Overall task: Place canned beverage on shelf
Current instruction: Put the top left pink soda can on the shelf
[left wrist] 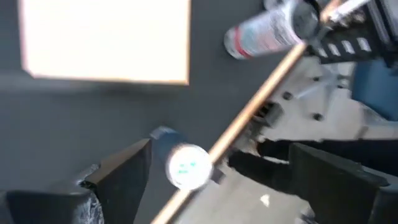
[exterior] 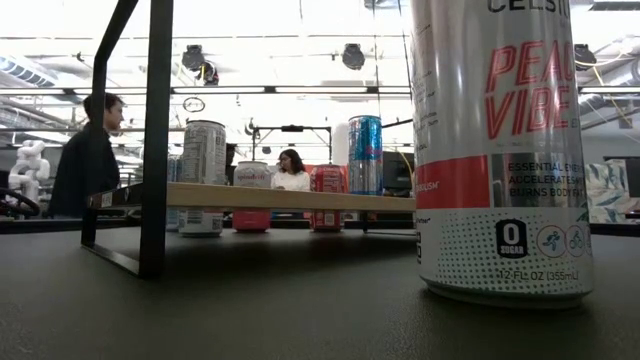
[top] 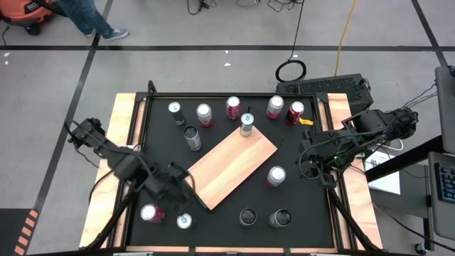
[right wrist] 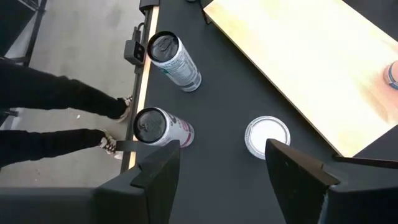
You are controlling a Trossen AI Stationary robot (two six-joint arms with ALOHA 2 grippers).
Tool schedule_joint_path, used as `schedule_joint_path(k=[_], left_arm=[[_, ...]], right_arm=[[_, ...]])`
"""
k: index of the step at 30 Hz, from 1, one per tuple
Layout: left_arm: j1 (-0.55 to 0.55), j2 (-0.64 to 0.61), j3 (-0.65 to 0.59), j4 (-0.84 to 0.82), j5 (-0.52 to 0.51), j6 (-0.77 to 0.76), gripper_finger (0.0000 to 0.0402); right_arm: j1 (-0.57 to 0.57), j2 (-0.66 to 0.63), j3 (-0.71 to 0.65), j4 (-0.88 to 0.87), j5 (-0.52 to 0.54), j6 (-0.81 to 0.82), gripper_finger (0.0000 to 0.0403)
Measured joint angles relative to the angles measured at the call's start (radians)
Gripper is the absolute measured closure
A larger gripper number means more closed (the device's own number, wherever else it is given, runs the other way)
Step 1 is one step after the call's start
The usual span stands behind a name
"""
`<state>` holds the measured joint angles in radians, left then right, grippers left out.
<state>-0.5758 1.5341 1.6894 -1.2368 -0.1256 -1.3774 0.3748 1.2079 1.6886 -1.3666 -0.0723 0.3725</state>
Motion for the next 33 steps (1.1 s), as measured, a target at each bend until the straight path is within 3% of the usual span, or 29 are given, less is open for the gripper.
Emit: schedule_joint_path(k=[8,16,25,28,33], left_arm=[[0.222,0.001,0.118,-0.186,-0.068,0.234,0.0036],[0.526,0.001,0.148,-0.311,-0.089,0.424,0.0036],[0.798,0.028,0.148,-0.295,-0.099,0.462,0.0036],[0.849,0.032,0.148,-0.251,-0.099,0.593,0.0036],[0.932,0.048,0.148,-0.123,0.014,0.832,0.0036]], right_arm=[[0.000,0.000,0.000,0.000,0.076,0.027,0.0191],[-0.001,0.000,0.000,0.000,0.177,0.164,0.0191],[-0.002,0.000,0.000,0.000,0.189,0.316,0.0191],[-0.002,0.000,0.000,0.002,0.239,0.317,0.0190],[-0.013,0.003,0.000,0.024,0.260,0.340,0.0190]])
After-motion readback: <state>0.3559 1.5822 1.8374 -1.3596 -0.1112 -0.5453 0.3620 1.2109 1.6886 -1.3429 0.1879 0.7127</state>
